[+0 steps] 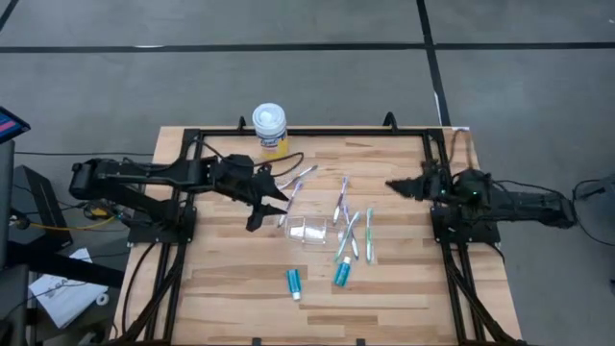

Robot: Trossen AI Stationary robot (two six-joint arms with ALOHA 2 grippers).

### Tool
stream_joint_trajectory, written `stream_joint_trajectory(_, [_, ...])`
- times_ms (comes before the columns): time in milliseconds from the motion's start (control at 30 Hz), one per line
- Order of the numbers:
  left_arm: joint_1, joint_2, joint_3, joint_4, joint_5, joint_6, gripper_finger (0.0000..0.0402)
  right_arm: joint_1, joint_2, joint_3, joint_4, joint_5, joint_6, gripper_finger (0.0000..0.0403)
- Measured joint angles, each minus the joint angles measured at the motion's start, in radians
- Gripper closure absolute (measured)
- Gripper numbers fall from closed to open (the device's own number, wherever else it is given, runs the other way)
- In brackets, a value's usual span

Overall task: Pick & Place toothbrushing station
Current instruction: Put the mouthwash into the middle compartment of the transparent organizer

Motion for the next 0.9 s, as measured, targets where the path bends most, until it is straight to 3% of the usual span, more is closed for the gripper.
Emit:
stream_joint_trajectory(133, [0.001,-0.027,0.0,0.004,-0.06,-0.011,0.0229,0.154,0.119,0.097,-0.21,-0.029,0.09,0.0138])
stream_joint_trajectory(300, [0.017,-0.049,0.001,-0.008,-0.085,-0.003,0.0229,0.33,0.35,0.259,-0.375,0.012,0.201,0.0138])
stream_joint_trajectory(467, [0.044,-0.049,0.001,-0.004,-0.088,0.01,0.0229,0.52,0.665,0.438,-0.495,0.17,0.422,0.0138])
stream_joint_trajectory(600, [0.056,-0.049,0.001,-0.004,-0.092,0.052,0.0229,0.653,0.94,0.632,-0.655,0.292,0.688,0.0138])
stream_joint_trajectory(700, [0.066,-0.049,0.001,-0.003,-0.099,0.052,0.0229,0.709,1.137,0.812,-0.82,0.31,0.883,0.0138])
stream_joint_trajectory(800, [0.069,-0.059,0.0,-0.004,-0.099,0.052,0.0229,0.702,1.316,1.021,-0.962,0.216,0.93,0.0138])
stream_joint_trajectory(900, [0.069,-0.072,-0.001,-0.007,-0.1,0.052,0.0229,0.681,1.484,1.245,-1.144,0.218,0.938,0.0138])
